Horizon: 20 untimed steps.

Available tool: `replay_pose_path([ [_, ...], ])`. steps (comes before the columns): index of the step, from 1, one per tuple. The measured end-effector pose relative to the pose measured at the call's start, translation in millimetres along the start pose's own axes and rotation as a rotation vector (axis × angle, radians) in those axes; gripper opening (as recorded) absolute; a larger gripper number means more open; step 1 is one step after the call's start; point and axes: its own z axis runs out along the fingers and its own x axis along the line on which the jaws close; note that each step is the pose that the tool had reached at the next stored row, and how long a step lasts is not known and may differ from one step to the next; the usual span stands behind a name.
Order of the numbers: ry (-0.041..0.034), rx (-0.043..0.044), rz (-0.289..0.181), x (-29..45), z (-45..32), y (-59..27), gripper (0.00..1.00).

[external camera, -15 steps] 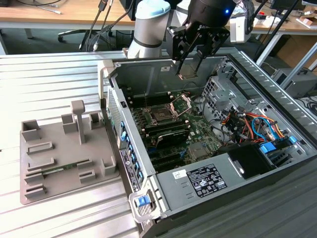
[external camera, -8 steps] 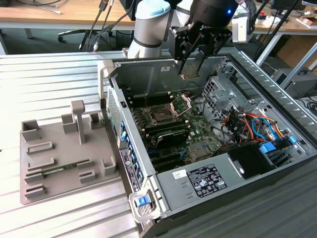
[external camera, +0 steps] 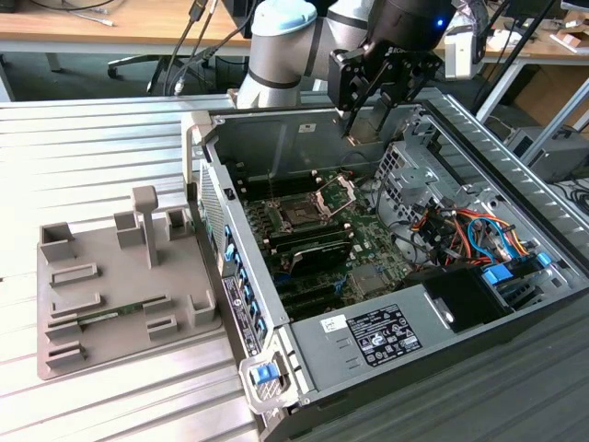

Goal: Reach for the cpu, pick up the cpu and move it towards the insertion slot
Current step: 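Pick up the cpu and move it towards the insertion slot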

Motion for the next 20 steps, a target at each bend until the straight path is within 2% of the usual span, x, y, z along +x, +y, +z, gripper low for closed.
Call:
replay_pose_path([
  [20,0.0,0.0001,0.0,-5.8,2.9,-0.7,0.54],
])
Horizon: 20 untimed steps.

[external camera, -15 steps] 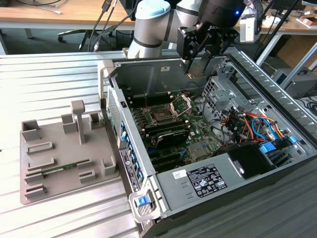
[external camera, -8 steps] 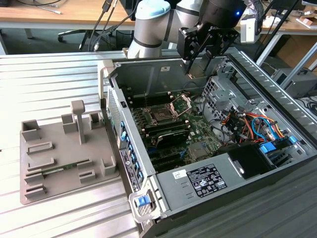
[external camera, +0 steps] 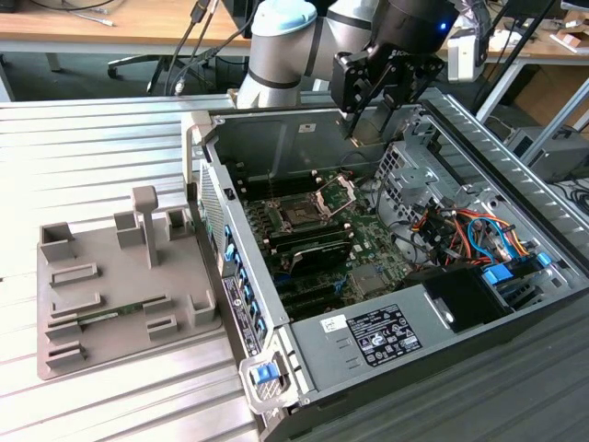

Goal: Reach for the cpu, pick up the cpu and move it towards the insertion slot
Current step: 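Pick up the cpu and move it towards the insertion slot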

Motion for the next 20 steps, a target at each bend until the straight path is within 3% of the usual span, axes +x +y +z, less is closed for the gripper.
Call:
replay_pose_path([
  [20,0.0,-0.0001,0.0,-11.7,4.5,0.0,0.54],
])
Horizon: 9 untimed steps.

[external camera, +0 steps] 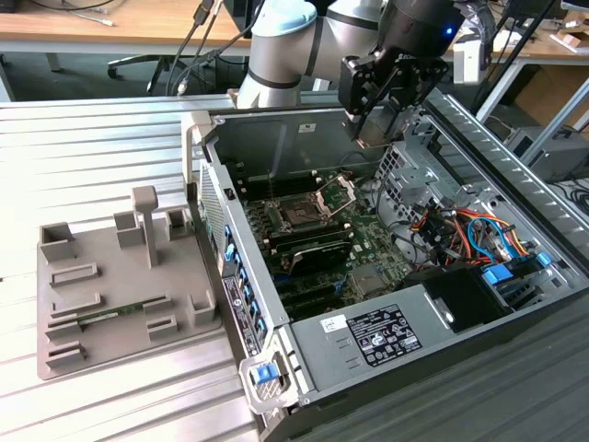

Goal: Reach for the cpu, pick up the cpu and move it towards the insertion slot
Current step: 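Pick up the cpu and move it towards the insertion slot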

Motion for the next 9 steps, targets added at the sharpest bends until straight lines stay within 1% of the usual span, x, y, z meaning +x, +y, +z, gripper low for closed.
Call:
replay_pose_path([
  [9,0.0,0.0,0.0,-4.1,1.8,0.1,0.54],
])
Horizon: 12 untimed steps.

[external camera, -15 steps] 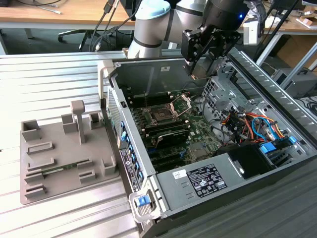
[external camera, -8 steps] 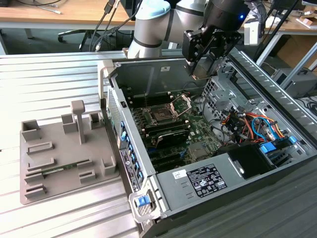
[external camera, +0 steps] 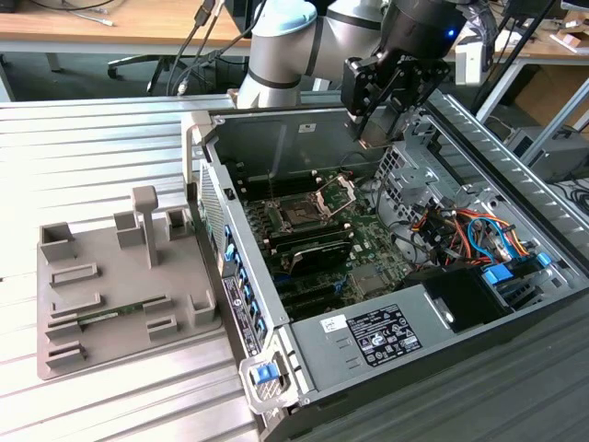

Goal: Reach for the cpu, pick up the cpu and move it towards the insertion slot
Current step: 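Pick up the cpu and move it towards the insertion slot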

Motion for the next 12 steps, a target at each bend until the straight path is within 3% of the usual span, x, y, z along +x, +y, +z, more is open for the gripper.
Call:
replay_pose_path([
  [12,0.0,0.0001,0.0,-4.7,1.9,0.2,0.54],
])
